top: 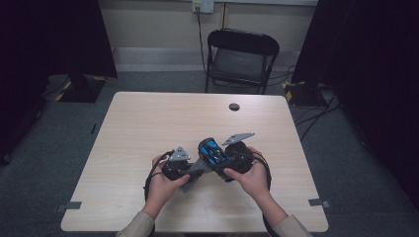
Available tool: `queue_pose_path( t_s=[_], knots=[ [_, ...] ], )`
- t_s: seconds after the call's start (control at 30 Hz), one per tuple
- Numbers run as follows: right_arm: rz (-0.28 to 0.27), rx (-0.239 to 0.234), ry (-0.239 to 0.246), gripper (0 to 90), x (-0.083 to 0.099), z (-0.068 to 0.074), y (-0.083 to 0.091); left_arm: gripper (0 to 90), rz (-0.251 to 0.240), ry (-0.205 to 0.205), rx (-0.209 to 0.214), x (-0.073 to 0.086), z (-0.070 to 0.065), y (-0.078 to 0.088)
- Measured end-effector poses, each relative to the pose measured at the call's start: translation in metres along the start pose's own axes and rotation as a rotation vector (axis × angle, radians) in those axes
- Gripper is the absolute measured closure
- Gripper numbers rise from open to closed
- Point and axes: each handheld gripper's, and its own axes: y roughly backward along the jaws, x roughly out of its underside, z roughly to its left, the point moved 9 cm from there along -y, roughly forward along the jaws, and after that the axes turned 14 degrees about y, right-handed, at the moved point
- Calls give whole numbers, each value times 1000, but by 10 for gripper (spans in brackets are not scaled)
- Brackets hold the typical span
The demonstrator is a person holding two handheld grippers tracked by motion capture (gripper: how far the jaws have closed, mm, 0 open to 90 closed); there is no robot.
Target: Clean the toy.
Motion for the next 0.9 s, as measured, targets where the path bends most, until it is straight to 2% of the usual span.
queue_pose_path(
  t_s=[0.57, 0.9],
  knots=[
    [-9, 25, -31, 263, -5, -6, -4, 699, 34, -61, 96, 13, -41, -13],
    [-21, 33, -37, 263, -9, -6, -5, 699, 44, -67, 147, 19, -54, -19]
  ],
)
